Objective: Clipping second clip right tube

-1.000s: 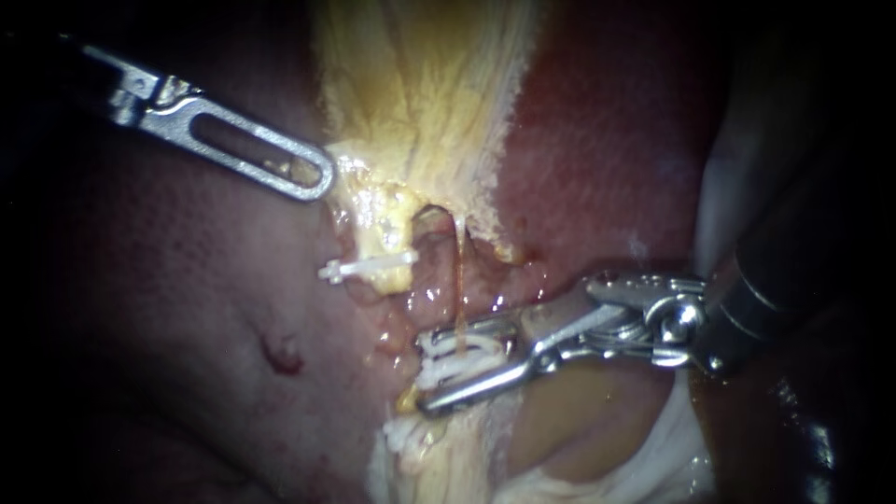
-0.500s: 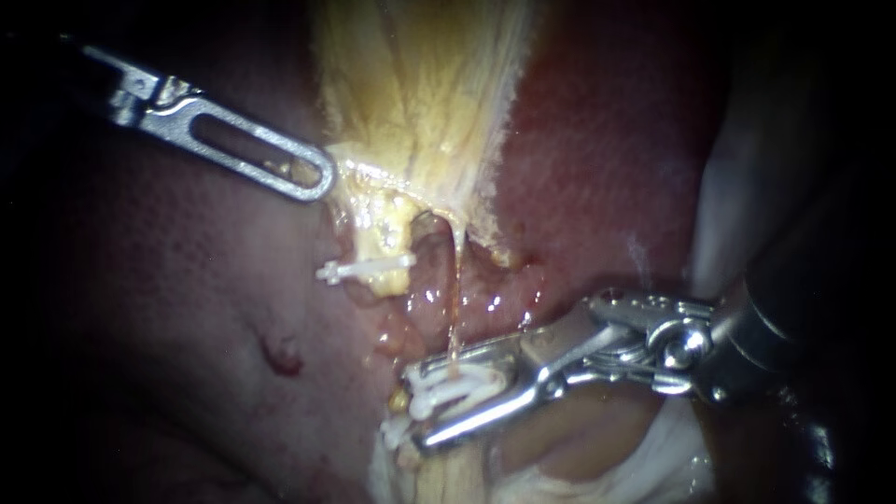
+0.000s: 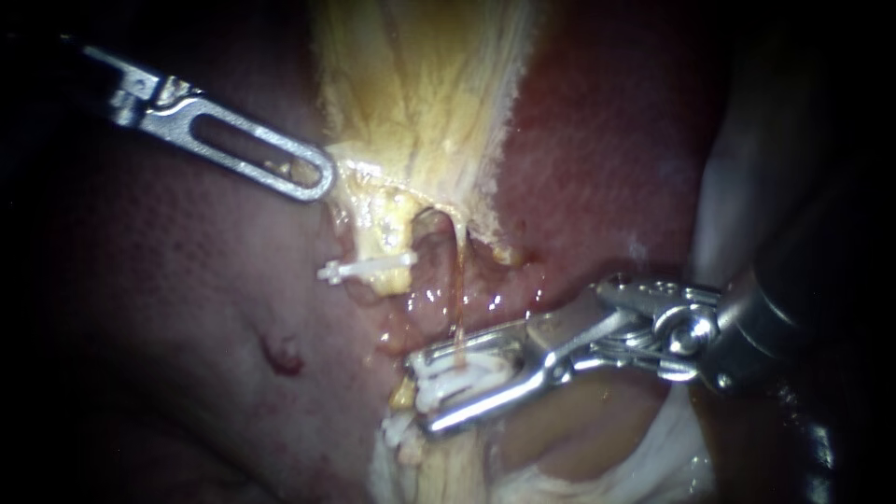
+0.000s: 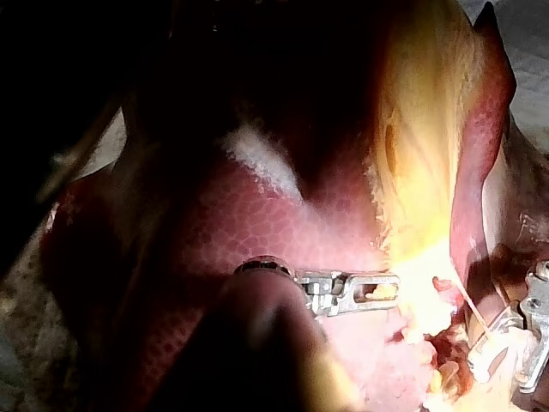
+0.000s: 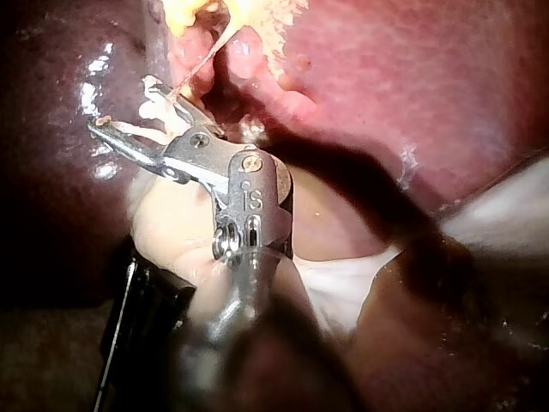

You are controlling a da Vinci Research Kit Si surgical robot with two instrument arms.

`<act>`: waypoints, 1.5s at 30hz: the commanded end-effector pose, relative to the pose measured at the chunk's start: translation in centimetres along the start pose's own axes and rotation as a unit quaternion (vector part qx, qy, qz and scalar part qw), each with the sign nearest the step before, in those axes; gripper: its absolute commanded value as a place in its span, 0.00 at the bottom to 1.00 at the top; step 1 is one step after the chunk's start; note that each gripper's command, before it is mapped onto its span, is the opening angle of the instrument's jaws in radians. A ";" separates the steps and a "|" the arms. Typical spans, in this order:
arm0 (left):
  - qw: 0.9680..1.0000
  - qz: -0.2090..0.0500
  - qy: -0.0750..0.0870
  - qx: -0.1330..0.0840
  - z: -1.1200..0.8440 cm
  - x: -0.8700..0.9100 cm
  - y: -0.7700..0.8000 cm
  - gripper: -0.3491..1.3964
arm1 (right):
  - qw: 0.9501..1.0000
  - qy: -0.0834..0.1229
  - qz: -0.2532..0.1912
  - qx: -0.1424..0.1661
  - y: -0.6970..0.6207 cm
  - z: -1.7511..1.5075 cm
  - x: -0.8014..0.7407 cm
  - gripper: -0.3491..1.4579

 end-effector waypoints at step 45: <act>1.000 0.000 0.000 0.000 0.00 0.00 0.00 0.00 | 0.999 -0.020 0.035 -0.014 0.01 -0.18 -0.10 0.00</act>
